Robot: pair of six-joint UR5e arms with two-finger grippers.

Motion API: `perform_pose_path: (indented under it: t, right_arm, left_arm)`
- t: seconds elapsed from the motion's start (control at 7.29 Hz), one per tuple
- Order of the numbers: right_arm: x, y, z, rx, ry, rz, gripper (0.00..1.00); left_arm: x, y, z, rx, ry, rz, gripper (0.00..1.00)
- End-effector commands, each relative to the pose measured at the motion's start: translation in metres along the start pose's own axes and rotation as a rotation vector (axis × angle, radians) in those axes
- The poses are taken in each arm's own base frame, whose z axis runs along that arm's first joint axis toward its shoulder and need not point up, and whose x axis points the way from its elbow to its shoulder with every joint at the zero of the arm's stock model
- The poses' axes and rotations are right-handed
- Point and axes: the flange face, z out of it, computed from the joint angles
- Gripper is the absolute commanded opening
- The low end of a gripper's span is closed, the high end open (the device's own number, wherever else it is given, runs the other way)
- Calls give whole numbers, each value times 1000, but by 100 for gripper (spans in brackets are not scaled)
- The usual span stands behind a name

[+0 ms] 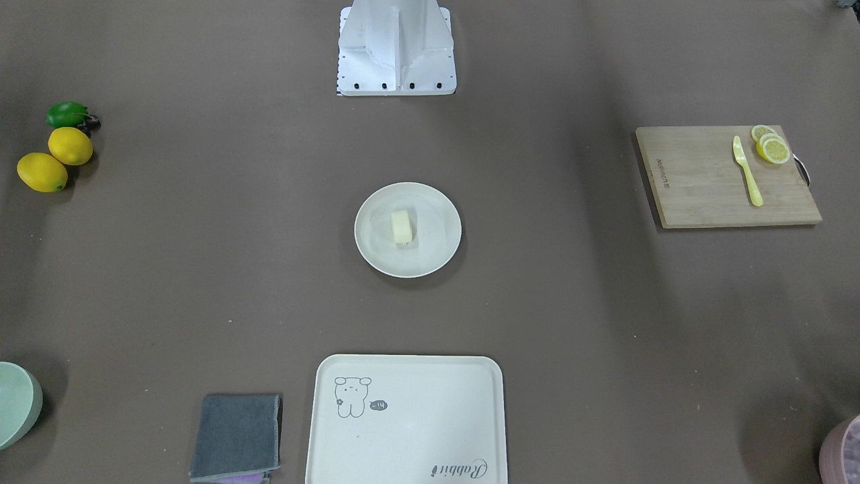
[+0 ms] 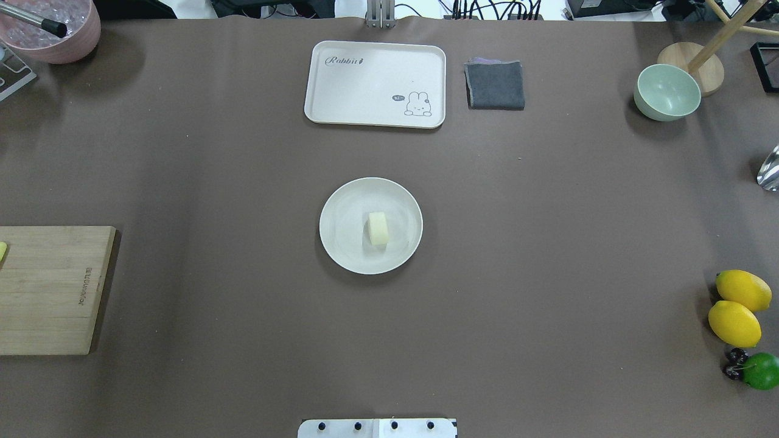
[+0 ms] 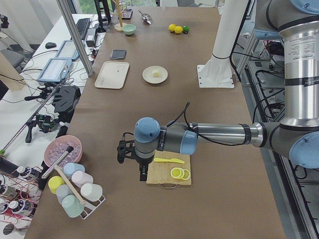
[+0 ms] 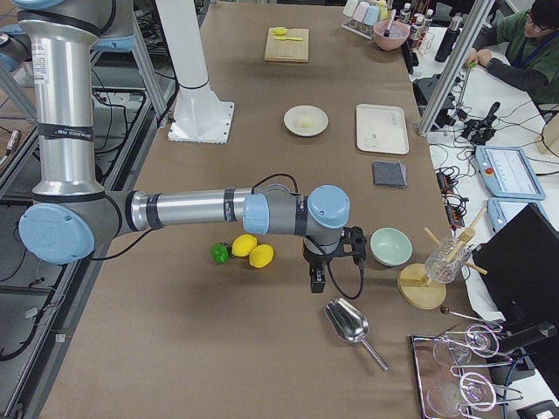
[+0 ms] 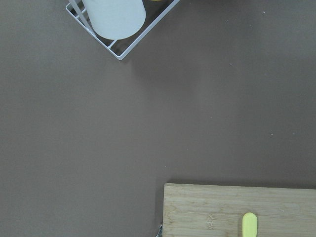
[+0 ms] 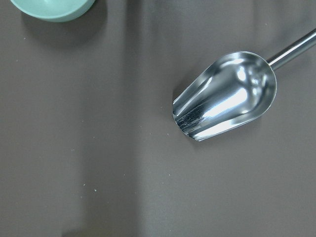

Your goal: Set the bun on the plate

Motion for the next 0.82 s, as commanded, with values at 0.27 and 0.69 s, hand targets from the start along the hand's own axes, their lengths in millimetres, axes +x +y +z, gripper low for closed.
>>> perform_pose_path:
  t: [0.27,0.69]
  right_arm:
    - [-4,-1,-3,7,-3,-9,100]
    - [-6,-1,-6,13,-3,-11,100]
  left_arm:
    - [-2,1,2,-4,-4,-4,98]
    - [-2,0,2,-4,-5,-4,98]
